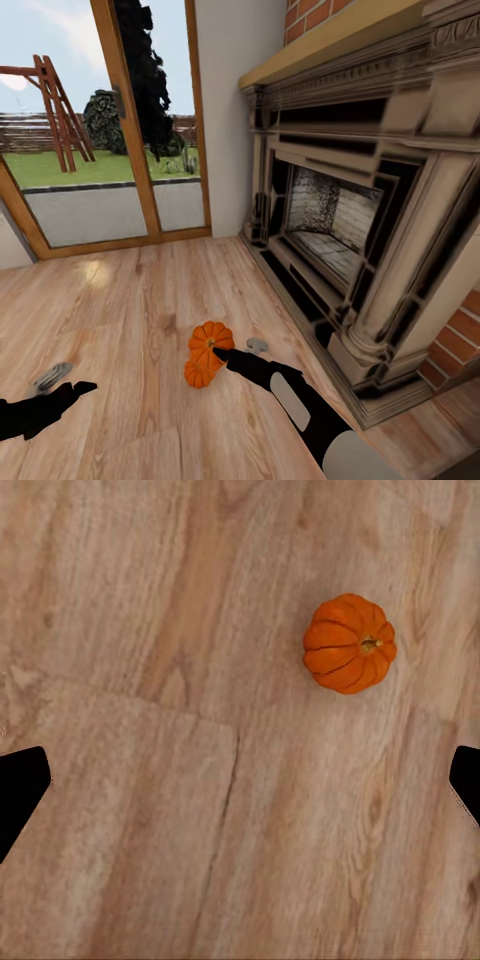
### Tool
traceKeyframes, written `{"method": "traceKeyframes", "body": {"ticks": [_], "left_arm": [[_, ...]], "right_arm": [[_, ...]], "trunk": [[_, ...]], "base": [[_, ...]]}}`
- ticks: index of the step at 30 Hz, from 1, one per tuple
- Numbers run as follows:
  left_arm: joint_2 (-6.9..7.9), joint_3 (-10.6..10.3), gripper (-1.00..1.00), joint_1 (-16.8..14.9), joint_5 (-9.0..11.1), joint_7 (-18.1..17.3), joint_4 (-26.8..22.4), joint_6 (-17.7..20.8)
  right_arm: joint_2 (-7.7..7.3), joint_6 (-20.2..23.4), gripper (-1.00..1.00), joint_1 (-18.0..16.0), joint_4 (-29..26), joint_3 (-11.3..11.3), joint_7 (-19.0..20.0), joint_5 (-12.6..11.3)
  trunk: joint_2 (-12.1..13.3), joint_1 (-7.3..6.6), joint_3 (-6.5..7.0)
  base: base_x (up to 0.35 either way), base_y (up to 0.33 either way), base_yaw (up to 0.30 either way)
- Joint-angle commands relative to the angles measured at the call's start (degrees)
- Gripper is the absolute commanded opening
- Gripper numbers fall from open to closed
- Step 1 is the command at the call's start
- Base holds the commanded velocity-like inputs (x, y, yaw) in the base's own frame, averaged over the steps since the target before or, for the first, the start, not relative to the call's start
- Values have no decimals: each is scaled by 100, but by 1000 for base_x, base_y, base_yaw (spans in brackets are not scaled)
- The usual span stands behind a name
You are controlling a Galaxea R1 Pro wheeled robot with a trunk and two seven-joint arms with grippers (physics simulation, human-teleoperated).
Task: Place each of the two pumpkins and all three candles from the living room inside a cabinet in the living room (use any cabinet), then make sure every cabinet is closed, and position the cauldron so it is next to a table in the living room.
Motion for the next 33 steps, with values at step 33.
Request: {"method": "traceKeyframes", "body": {"ticks": [33], "left_arm": [[0, 5, 100, 0, -1, 0, 0, 0]], "right_arm": [[2, 5, -100, -1, -8, -1, -8, -27]], "trunk": [[0, 0, -26]], "base": [[242, 115, -7]]}}
